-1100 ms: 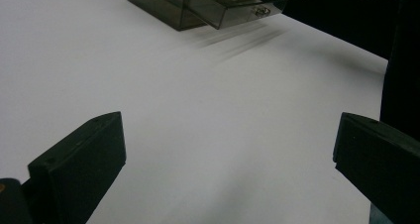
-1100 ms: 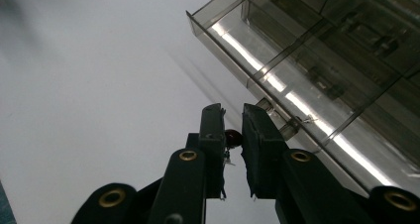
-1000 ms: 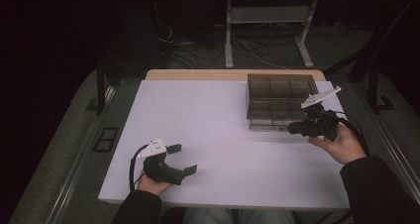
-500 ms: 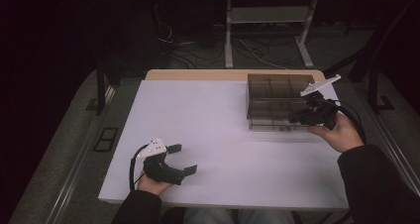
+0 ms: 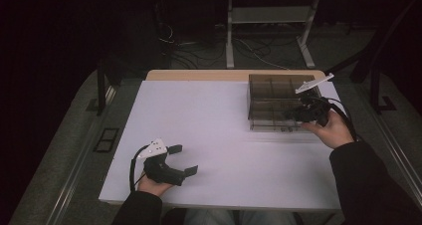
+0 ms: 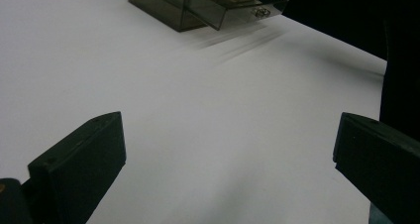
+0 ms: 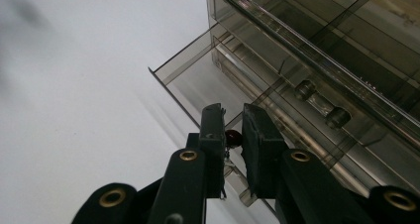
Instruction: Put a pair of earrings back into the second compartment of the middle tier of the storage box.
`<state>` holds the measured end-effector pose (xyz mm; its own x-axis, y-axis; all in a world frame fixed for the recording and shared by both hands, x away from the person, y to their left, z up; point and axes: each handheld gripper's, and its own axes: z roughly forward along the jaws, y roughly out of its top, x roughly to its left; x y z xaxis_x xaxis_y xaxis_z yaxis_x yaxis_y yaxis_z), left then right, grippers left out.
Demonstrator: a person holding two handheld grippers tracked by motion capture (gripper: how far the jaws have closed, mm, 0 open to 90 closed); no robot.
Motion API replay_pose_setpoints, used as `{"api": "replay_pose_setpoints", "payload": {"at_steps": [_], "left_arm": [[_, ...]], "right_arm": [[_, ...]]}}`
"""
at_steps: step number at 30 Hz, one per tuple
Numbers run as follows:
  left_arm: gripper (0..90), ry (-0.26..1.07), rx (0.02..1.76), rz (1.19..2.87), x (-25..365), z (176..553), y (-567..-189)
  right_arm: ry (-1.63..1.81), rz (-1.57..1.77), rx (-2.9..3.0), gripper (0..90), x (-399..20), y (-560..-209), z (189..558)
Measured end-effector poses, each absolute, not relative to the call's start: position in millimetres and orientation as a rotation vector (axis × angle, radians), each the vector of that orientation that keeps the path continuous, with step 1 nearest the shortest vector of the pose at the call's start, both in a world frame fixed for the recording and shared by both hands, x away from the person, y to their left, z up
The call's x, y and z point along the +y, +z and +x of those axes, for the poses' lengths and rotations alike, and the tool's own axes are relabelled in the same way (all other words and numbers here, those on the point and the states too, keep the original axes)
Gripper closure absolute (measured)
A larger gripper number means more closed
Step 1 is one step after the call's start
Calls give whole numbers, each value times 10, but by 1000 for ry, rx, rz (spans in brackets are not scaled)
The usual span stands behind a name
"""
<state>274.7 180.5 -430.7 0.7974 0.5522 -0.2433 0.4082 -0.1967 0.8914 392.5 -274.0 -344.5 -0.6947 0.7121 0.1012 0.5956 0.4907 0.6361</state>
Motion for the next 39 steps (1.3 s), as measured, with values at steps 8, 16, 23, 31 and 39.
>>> {"api": "replay_pose_setpoints", "payload": {"at_steps": [8,16,23,31,39], "left_arm": [[0,153,737,1823,1807,2750,-4307],[0,154,735,1824,1805,2751,-4307],[0,153,735,1825,1805,2753,-4308],[0,151,732,1827,1803,2755,-4309],[0,149,730,1830,1802,2756,-4311]], "right_arm": [[961,1133,2559,784,-2684,-3545,4015],[946,1139,2563,784,-2639,-3642,4080],[927,1162,2567,784,-2638,-3728,4120],[916,1182,2569,784,-2656,-3815,4175],[906,1205,2569,783,-2660,-3886,4217]]}}
